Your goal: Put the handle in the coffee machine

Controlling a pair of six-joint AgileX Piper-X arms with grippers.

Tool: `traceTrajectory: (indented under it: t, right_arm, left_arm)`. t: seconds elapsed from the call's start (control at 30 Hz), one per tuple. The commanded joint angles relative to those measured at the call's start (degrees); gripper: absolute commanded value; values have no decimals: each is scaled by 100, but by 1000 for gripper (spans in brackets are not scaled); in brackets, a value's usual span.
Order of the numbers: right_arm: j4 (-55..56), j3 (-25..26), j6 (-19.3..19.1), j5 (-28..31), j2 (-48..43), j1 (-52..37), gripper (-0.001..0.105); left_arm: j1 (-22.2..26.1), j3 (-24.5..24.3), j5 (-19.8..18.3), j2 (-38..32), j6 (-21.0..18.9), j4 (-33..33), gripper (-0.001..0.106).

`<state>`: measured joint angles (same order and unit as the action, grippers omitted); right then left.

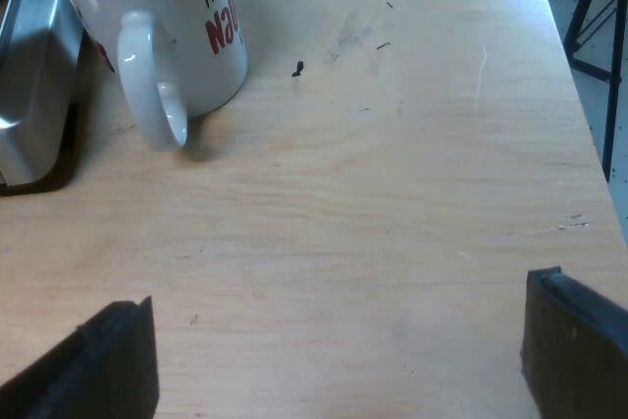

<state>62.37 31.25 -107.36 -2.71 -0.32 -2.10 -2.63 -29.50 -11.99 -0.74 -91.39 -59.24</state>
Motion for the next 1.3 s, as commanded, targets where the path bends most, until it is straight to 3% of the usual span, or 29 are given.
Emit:
traceTrajectory:
  t: [0.03, 0.73, 1.07, 1.3]
  right_arm:
    - [-54, 26, -44, 15, -258, -11, 77]
    - [-42, 140, -44, 35, -230, -11, 77]
    - [454, 785, -44, 35, 514, 299, 77]
    - [919, 1347, -90, -16, 1274, 676, 77]
  left_arm:
    - [-16, -10, 21, -799, -7, 86, 76]
    - [-88, -22, 21, -652, -7, 86, 75]
    - [-731, -151, -24, -127, -7, 86, 75]
    - [-1721, -551, -24, 311, -7, 86, 75]
